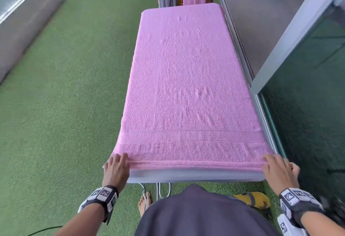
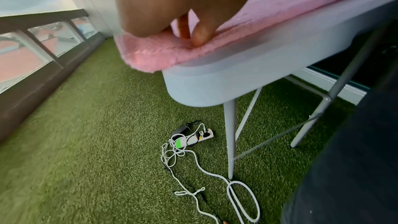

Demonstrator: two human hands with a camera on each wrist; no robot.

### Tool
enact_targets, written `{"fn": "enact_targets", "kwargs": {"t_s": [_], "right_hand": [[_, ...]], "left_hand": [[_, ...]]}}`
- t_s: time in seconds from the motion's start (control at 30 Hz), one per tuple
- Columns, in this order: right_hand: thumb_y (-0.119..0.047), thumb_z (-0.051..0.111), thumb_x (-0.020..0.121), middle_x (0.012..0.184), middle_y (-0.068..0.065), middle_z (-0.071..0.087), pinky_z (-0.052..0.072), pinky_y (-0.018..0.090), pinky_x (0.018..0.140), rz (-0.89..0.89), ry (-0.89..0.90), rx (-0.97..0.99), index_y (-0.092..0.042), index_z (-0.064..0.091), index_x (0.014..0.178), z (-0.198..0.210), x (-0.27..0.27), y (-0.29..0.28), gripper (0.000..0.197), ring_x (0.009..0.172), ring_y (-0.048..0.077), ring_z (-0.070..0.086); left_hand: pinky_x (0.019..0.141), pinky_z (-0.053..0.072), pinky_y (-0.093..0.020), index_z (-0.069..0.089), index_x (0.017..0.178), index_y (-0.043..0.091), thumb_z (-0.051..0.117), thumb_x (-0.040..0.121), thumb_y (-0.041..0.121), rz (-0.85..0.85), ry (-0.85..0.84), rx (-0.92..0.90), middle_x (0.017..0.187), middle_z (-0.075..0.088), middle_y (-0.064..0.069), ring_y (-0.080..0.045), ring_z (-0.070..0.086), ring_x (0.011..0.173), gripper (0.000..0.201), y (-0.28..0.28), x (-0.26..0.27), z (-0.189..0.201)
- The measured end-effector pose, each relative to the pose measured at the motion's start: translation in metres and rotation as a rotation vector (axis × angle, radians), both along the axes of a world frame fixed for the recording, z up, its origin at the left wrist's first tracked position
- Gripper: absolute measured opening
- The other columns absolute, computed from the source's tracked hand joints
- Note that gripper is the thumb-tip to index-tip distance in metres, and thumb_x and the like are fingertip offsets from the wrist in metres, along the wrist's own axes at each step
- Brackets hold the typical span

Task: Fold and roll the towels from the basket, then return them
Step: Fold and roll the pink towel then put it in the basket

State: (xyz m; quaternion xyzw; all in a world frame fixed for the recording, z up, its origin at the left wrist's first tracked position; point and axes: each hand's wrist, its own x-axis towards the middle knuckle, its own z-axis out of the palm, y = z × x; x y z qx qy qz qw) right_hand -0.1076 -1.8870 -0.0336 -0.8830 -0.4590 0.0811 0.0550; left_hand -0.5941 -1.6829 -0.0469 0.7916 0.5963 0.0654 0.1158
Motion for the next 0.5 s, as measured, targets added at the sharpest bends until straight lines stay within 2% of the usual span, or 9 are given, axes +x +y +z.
{"fn": "enact_targets", "kwargs": {"t_s": [0.07,0.13,0.17,0.23,0.3,0.33,0.4,0.47,0.5], "right_hand": [[-0.012,0.064,0.079,0.106,0.0,0.057,0.024,0.038,0.087,-0.036,-0.033,0.025,-0.029,0.062,0.095,0.004,-0.003,0.003,0.024,0.096,0.022,0.048],[-0.004,0.069,0.073,0.103,0.003,0.057,0.029,0.039,0.086,-0.025,-0.03,0.11,-0.024,0.065,0.089,0.007,-0.009,0.003,0.026,0.093,0.024,0.048],[0.0,0.071,0.07,0.1,0.004,0.058,0.034,0.04,0.085,0.025,-0.002,0.143,-0.02,0.067,0.087,0.005,-0.012,0.002,0.027,0.091,0.024,0.05],[0.009,0.075,0.066,0.097,0.004,0.059,0.042,0.04,0.086,0.14,0.097,0.157,-0.013,0.069,0.088,-0.004,-0.018,-0.003,0.032,0.09,0.025,0.055],[0.013,0.074,0.066,0.1,0.005,0.06,0.044,0.043,0.089,0.168,0.16,0.134,-0.009,0.07,0.094,-0.013,-0.017,-0.008,0.036,0.095,0.029,0.058],[0.013,0.073,0.067,0.102,0.007,0.06,0.044,0.044,0.09,0.149,0.181,0.142,-0.008,0.07,0.096,-0.015,-0.014,-0.008,0.036,0.097,0.031,0.058],[0.014,0.069,0.071,0.111,0.008,0.059,0.043,0.041,0.093,0.071,0.226,0.173,-0.006,0.07,0.102,-0.013,-0.008,-0.007,0.036,0.101,0.03,0.057],[0.015,0.066,0.074,0.113,0.008,0.06,0.041,0.037,0.091,0.034,0.237,0.181,-0.004,0.07,0.102,-0.01,-0.004,-0.003,0.033,0.1,0.027,0.056],[0.015,0.066,0.074,0.108,0.009,0.063,0.043,0.038,0.089,0.037,0.223,0.184,-0.002,0.071,0.098,-0.01,-0.004,-0.002,0.03,0.097,0.028,0.057]], "left_hand": [[0.077,0.041,-0.039,0.051,0.1,0.016,0.057,0.081,0.004,0.087,-0.001,0.017,0.092,0.048,-0.003,-0.017,0.042,0.081,0.023,-0.002,0.008,0.003],[0.072,0.04,-0.035,0.051,0.096,0.015,0.06,0.07,-0.006,0.06,-0.067,0.037,0.09,0.046,0.0,-0.016,0.039,0.079,0.035,-0.008,0.013,0.001],[0.069,0.042,-0.034,0.05,0.093,0.016,0.06,0.068,-0.005,0.012,-0.099,0.035,0.088,0.046,0.002,-0.015,0.039,0.077,0.034,-0.013,0.013,-0.005],[0.068,0.047,-0.037,0.049,0.092,0.017,0.051,0.072,0.008,-0.075,-0.121,0.013,0.087,0.047,0.003,-0.015,0.04,0.078,0.022,-0.023,0.008,-0.017],[0.07,0.047,-0.038,0.053,0.093,0.014,0.047,0.078,0.015,-0.09,-0.121,0.018,0.089,0.052,0.001,-0.018,0.043,0.079,0.016,-0.023,0.005,-0.02],[0.071,0.048,-0.037,0.055,0.092,0.012,0.055,0.08,0.012,-0.08,-0.122,0.023,0.089,0.054,0.0,-0.018,0.045,0.08,0.013,-0.021,0.003,-0.018],[0.074,0.048,-0.033,0.059,0.091,0.01,0.07,0.075,-0.001,-0.063,-0.131,0.045,0.09,0.059,0.0,-0.018,0.05,0.081,0.023,-0.017,0.003,-0.01],[0.075,0.044,-0.029,0.063,0.087,0.01,0.073,0.069,-0.009,-0.063,-0.138,0.079,0.088,0.063,0.0,-0.018,0.053,0.081,0.027,-0.013,0.004,-0.005],[0.074,0.043,-0.028,0.066,0.085,0.01,0.073,0.068,-0.011,-0.062,-0.139,0.104,0.087,0.066,-0.001,-0.019,0.054,0.08,0.028,-0.01,0.005,-0.004]]}}
